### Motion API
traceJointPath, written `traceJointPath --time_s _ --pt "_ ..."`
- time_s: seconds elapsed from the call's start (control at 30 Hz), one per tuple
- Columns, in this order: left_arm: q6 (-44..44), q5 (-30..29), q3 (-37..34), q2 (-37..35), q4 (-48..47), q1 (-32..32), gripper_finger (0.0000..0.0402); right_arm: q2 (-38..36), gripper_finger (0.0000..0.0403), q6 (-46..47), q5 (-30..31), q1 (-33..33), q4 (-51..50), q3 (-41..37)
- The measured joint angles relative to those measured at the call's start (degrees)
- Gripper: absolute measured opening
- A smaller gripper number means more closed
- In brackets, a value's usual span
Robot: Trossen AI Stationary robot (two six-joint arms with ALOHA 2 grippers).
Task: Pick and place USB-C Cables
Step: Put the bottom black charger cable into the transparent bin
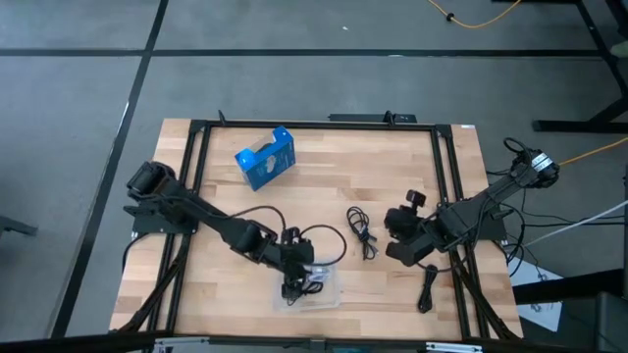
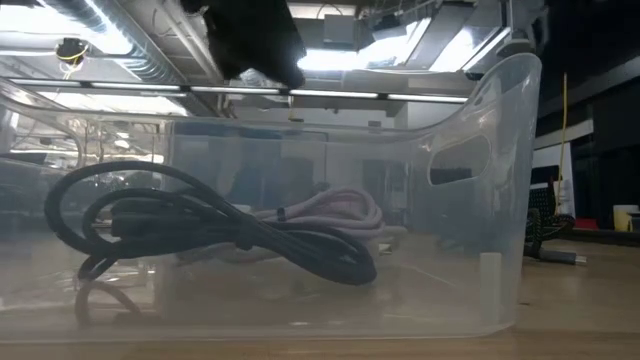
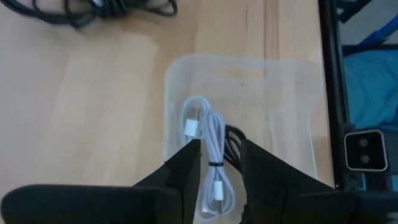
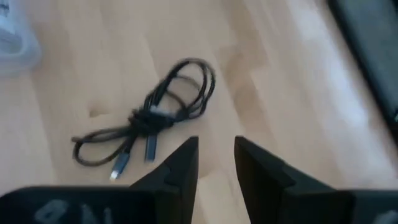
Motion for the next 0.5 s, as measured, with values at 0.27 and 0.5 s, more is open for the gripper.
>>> traceJointPath --time_s 0.27,0.5 --pt "1.7 -5.5 0.1 -7.3 -11.2 -0.3 0.0105 0.0 0.0108 -7.5 -15.9 0.0 2.1 0.0" --pt "-4.1 -14.7 0.0 -8.3 -20.4 -1.4 0.0105 0.0 0.0108 -0.7 -41.4 1.1 -7.3 0.0"
